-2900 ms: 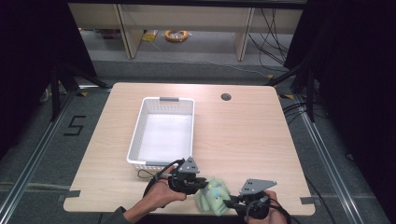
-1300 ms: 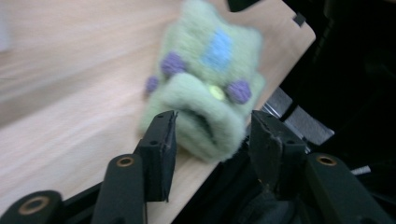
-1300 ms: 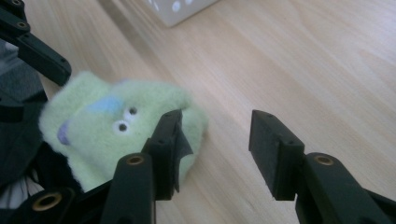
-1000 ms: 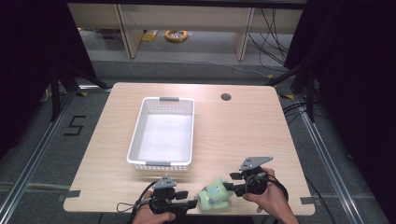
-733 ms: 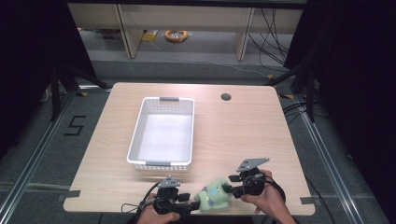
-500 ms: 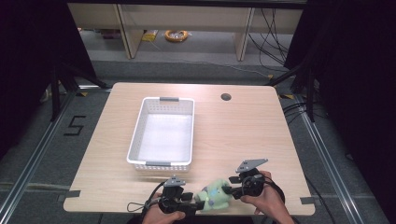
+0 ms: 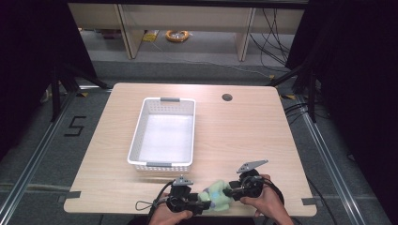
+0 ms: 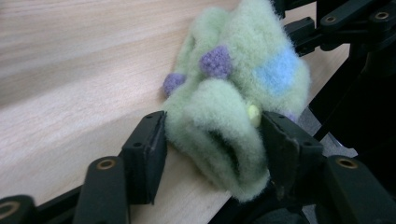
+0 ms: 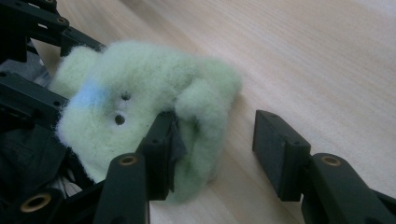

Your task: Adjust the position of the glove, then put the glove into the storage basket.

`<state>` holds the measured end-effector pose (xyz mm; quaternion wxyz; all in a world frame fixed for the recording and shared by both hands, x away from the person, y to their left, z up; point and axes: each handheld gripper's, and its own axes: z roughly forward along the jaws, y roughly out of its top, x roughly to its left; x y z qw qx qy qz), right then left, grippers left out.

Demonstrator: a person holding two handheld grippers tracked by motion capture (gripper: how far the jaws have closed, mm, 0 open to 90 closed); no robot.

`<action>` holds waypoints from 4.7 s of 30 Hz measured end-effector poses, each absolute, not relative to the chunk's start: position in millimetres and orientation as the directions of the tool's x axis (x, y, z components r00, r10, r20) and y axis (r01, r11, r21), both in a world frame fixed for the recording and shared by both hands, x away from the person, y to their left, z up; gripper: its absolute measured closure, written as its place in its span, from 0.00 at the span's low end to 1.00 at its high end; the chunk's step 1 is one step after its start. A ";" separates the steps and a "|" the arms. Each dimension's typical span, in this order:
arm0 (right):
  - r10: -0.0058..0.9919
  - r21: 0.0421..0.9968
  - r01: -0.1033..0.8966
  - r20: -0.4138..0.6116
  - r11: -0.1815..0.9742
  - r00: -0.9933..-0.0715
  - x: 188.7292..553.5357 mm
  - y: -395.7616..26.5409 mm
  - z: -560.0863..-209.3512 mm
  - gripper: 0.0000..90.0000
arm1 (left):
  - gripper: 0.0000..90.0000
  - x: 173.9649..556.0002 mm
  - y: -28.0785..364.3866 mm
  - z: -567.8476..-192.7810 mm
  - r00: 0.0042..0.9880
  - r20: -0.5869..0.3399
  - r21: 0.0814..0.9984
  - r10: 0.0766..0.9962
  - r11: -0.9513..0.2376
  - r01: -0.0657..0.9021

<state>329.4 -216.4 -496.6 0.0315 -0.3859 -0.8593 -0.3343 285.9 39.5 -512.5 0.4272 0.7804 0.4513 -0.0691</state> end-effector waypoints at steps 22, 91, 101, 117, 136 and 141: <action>0.585 0.600 0.686 0.403 0.412 -0.704 326.6 -216.7 -500.6 0.88 | 0.77 298.9 44.0 -512.7 0.623 -0.518 0.623 0.586 -0.241 0.744; 0.554 0.761 0.549 0.306 0.346 -0.774 354.0 -173.2 -389.6 0.89 | 0.78 339.6 100.9 -397.3 0.708 -0.403 0.746 0.581 -0.239 0.621; 0.551 0.756 0.549 0.304 0.358 -0.778 384.9 -143.7 -375.4 0.89 | 0.77 366.6 126.9 -385.4 0.666 -0.384 0.740 0.640 -0.218 0.636; 0.566 0.717 0.584 0.318 0.382 -0.761 425.6 -86.9 -394.4 0.89 | 0.77 402.4 173.6 -405.2 0.585 -0.413 0.669 0.698 -0.203 0.715; 0.612 0.618 0.634 0.293 0.466 -0.735 446.2 -54.3 -437.6 0.89 | 0.76 424.4 185.5 -445.0 0.544 -0.399 0.571 0.738 -0.265 0.777; 0.637 0.562 0.672 0.303 0.481 -0.709 447.2 -49.7 -441.6 0.89 | 0.76 427.1 184.1 -452.1 0.544 -0.389 0.550 0.743 -0.287 0.784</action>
